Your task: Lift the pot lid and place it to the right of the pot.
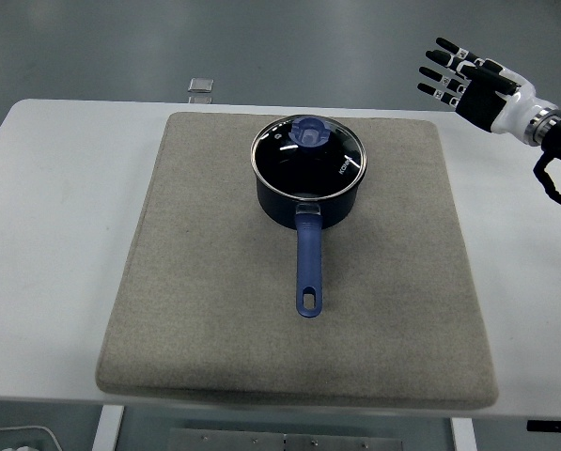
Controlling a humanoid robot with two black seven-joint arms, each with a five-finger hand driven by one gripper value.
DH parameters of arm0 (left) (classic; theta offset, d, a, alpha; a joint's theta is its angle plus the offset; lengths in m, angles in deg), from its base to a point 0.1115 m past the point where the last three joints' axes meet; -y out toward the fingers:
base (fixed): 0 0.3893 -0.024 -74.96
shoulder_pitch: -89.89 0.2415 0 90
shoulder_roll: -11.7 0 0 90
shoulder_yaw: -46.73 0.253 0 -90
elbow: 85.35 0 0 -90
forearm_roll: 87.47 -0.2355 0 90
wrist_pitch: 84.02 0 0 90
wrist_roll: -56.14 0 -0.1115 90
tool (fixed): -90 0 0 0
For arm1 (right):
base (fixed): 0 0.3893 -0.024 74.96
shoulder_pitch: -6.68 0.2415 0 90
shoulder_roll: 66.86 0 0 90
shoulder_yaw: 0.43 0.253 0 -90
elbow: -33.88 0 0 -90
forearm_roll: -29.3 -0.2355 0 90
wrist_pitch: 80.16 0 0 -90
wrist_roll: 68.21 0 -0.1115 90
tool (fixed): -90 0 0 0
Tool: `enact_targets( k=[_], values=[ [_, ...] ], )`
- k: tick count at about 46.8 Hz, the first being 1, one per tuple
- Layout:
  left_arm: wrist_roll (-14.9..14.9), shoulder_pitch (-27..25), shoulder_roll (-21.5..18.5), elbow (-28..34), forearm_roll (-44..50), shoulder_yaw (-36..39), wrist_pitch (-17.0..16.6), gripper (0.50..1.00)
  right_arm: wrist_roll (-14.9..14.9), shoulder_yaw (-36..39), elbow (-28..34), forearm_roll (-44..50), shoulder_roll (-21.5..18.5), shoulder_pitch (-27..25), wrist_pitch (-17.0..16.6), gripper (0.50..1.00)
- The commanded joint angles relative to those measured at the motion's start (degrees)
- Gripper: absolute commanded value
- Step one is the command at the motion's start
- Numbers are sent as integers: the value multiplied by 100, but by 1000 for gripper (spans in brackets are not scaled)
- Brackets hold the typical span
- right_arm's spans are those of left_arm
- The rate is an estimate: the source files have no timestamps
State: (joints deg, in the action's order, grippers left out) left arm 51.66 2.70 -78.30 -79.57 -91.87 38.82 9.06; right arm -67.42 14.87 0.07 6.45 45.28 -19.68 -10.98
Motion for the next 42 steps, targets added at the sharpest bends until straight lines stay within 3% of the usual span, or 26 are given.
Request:
enact_targets(
  k=[1,24,42],
  values=[
    [0,0,0,1,0,0,-1,1000,0,-1,6,9,19,0,-9,930],
    [0,0,0,1,0,0,-1,1000,-52,17,6,492,1,26,-150,932],
    [0,0,0,1,0,0,-1,1000,-61,17,-37,1204,-16,167,-71,930]
  ],
)
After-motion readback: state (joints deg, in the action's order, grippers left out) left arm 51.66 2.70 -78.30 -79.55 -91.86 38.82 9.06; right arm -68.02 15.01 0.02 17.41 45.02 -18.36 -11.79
